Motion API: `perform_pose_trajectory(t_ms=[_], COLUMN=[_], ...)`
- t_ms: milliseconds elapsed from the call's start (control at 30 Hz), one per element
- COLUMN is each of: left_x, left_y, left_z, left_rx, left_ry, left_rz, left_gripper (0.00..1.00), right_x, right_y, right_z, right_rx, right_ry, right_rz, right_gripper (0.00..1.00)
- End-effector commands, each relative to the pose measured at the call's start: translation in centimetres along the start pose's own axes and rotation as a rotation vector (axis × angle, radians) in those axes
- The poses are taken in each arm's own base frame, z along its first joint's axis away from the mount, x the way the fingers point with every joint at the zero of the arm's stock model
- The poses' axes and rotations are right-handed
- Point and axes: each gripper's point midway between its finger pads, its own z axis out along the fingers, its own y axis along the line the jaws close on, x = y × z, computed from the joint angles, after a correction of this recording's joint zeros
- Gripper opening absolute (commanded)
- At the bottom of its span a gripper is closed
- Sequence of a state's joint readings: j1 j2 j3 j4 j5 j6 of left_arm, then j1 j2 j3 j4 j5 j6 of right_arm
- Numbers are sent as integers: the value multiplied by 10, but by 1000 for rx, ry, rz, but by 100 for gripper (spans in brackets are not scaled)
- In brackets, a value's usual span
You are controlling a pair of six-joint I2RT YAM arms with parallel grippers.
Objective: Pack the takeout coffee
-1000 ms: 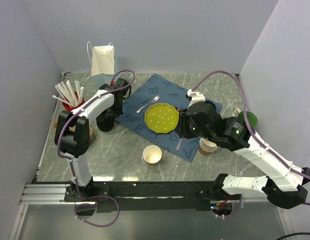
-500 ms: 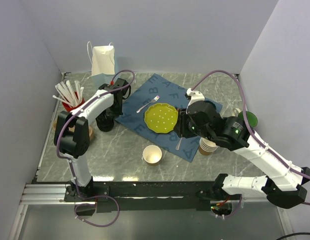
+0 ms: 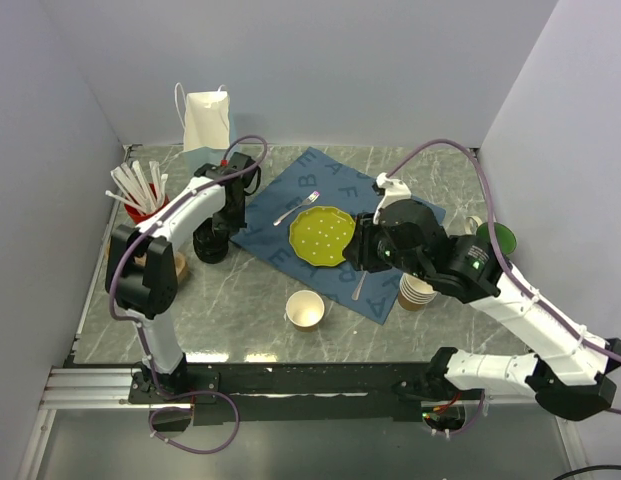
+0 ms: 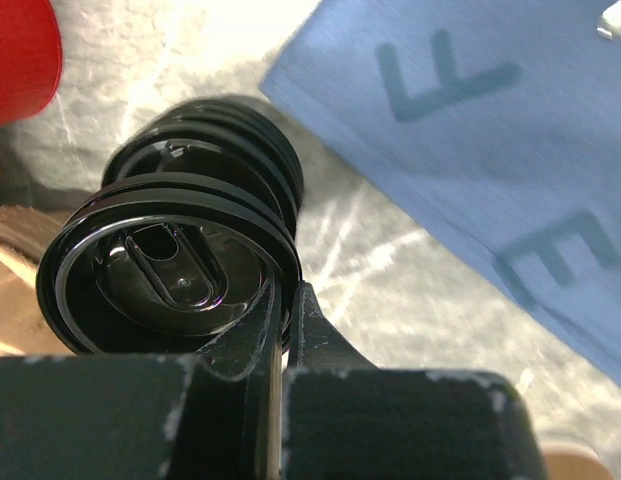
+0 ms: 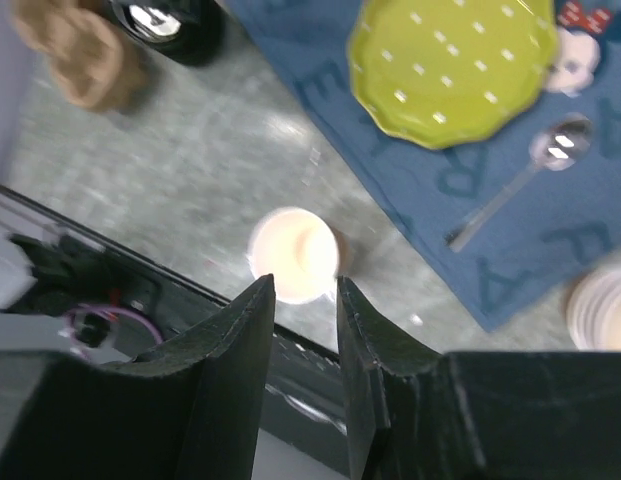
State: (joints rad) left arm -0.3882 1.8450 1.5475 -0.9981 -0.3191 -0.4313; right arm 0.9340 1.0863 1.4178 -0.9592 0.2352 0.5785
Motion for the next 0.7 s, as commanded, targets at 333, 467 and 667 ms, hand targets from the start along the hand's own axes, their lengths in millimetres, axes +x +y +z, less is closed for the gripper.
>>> perform_pose_trajectory(t_ms=[333, 467, 667], left_x=[-33, -33, -30], left_y=[-5, 13, 27], left_z=[-86, -80, -70], left_rx=[302, 297, 353], left_ry=[-198, -212, -215], left_rz=[-227, -290, -344], left_gripper=[1, 1, 1], right_x=[-60, -58, -45], right_y=[40, 50, 70], right_z=[98, 156, 213], right_rx=[-439, -438, -445], right_ry=[71, 177, 287], right_rz=[339, 397, 446], right_gripper=[40, 39, 38])
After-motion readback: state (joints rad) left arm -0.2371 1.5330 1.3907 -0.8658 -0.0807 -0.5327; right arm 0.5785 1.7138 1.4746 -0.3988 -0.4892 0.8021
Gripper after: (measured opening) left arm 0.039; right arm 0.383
